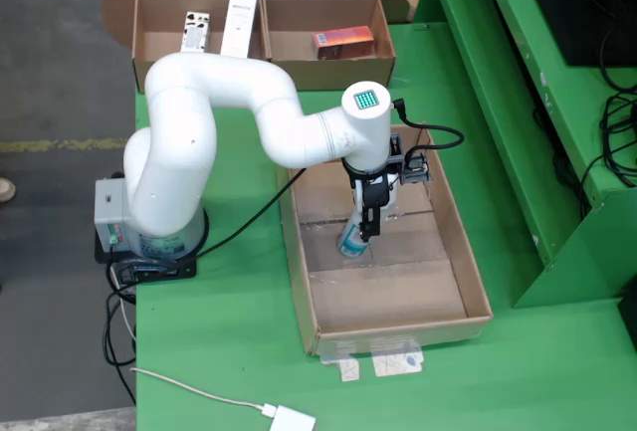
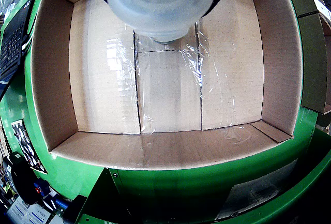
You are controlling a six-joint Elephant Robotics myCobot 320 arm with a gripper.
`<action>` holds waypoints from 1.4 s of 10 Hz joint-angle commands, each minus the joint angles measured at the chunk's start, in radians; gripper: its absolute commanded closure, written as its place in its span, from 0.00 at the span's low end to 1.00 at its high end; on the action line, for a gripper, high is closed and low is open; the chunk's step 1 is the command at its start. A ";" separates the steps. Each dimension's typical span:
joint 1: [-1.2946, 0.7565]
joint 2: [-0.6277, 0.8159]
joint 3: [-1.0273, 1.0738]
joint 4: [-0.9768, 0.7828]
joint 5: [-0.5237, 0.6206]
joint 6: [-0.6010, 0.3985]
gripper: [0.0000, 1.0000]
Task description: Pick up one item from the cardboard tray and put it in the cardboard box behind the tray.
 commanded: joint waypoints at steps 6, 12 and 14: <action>0.001 0.174 -0.032 0.017 -0.010 0.015 1.00; 0.012 0.222 -0.007 0.007 -0.021 0.021 1.00; 0.017 0.258 0.002 -0.011 -0.026 0.025 1.00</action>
